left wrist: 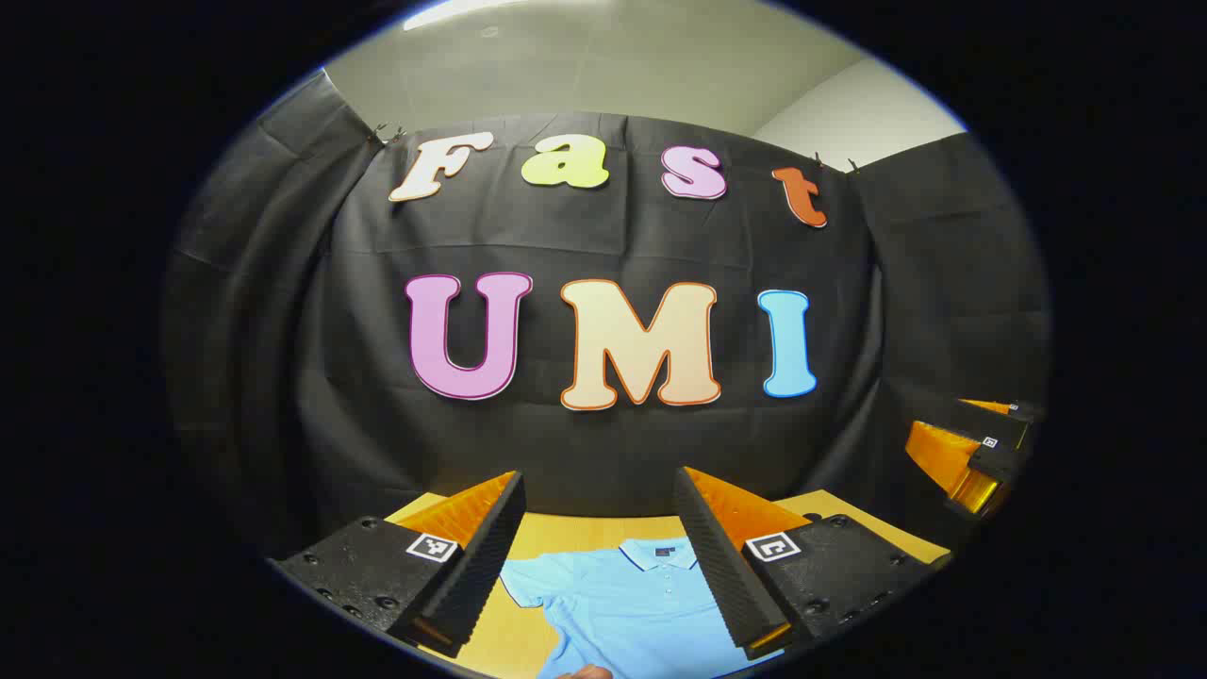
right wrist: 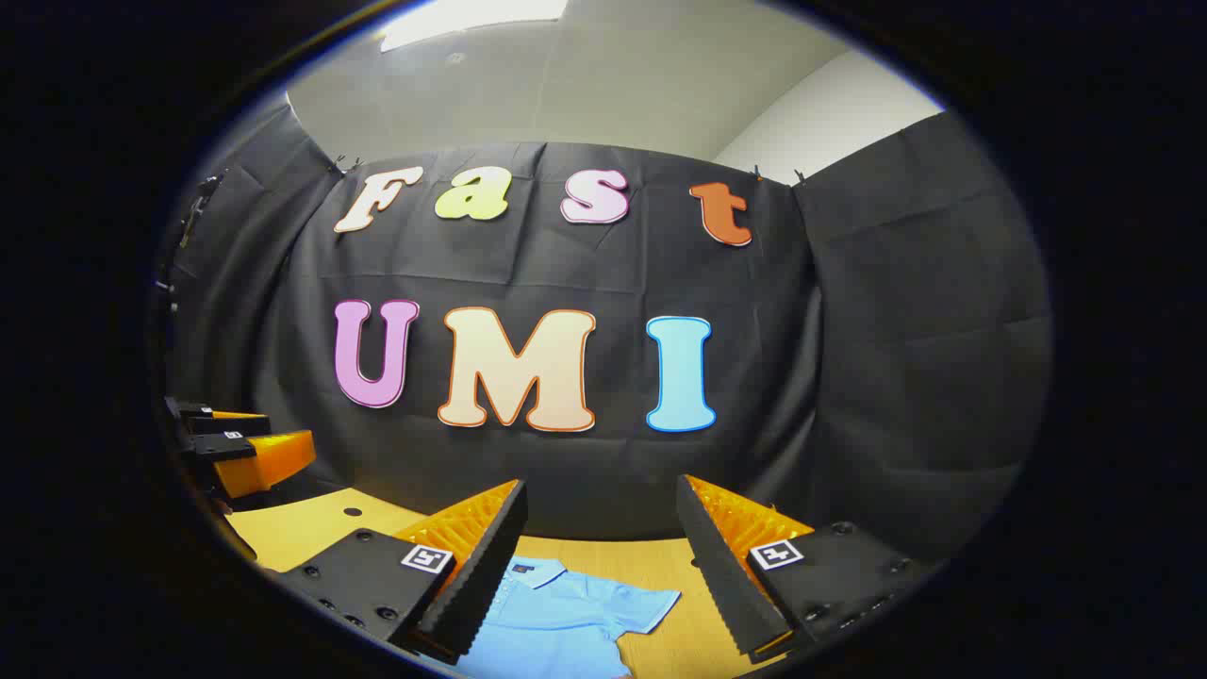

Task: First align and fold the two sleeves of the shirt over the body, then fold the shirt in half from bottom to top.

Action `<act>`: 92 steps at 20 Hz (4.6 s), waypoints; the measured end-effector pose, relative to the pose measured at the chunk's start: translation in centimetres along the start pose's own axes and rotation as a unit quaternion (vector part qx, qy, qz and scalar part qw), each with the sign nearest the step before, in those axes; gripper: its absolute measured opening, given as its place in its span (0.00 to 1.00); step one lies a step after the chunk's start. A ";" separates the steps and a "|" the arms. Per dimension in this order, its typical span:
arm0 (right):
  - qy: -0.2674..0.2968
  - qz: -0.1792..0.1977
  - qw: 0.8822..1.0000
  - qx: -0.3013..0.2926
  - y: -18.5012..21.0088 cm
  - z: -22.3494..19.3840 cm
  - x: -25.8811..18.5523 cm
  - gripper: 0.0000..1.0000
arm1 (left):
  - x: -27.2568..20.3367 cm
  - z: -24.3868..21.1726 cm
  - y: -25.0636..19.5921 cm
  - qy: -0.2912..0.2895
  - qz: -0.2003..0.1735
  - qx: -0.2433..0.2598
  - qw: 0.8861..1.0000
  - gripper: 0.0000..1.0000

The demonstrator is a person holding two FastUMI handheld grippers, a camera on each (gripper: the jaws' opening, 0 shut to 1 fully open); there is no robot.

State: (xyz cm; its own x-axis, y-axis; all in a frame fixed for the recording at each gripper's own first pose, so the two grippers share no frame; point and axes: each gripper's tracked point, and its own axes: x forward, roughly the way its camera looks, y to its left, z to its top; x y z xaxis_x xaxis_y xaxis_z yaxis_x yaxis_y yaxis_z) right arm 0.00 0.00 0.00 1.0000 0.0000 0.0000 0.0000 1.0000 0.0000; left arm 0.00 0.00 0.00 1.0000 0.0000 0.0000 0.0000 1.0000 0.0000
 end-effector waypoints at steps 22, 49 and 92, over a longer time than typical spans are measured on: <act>0.030 -0.018 0.999 -0.011 -1.0 -3.2 4.3 0.98 | 1.3 -0.1 0.9 -0.001 -0.009 0.003 1.000 0.94; 0.279 -0.108 0.953 -0.047 -7.3 -29.1 16.6 0.98 | 5.1 -1.8 6.5 0.025 0.012 0.020 0.999 0.95; 0.394 -0.006 0.884 0.251 5.8 -37.7 18.1 0.05 | 6.2 -6.7 9.0 0.099 0.027 0.001 0.995 0.95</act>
State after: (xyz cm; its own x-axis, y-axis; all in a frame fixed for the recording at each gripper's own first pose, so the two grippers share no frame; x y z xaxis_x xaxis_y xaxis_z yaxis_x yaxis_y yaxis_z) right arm 18.09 5.78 -37.68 0.6892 0.1872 -0.7000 0.2084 0.8740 0.4389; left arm 6.15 8.98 -6.75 0.9788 0.0543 -0.1975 -0.0540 0.9985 0.0065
